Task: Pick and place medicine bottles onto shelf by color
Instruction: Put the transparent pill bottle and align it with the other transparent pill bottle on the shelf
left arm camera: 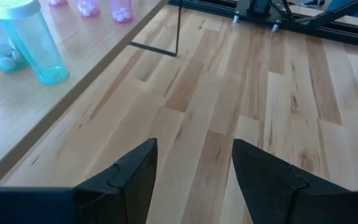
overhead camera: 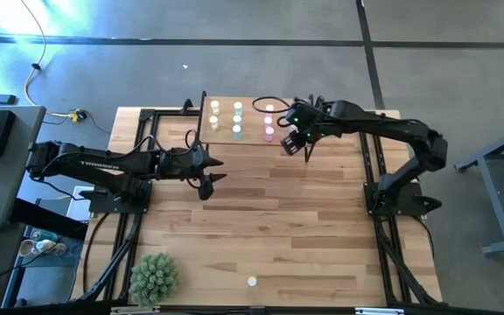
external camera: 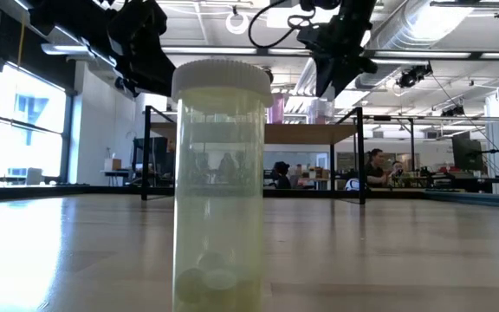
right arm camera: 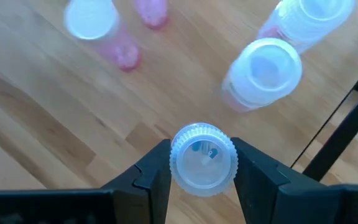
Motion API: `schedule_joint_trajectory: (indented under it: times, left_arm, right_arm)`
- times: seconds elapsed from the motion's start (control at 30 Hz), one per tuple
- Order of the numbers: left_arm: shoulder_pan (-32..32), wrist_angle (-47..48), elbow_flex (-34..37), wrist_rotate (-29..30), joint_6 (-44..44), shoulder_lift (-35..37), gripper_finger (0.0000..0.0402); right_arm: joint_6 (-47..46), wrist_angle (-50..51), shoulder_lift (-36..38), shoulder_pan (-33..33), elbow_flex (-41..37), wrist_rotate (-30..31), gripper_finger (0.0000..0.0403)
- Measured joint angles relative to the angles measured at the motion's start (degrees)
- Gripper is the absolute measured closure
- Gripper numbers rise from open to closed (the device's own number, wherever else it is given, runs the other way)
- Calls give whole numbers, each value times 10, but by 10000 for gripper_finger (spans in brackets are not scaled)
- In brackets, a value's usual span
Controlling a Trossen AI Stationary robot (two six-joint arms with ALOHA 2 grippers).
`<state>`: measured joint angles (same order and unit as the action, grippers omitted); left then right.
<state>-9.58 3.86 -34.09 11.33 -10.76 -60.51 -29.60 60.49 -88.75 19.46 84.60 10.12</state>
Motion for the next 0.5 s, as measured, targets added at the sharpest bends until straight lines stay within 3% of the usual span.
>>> schedule_joint_trajectory:
  times: [0.5]
  left_arm:
    - [0,9,0,0,0,0,205]
  right_arm:
    - [15,-4,-13,23,0,2,269]
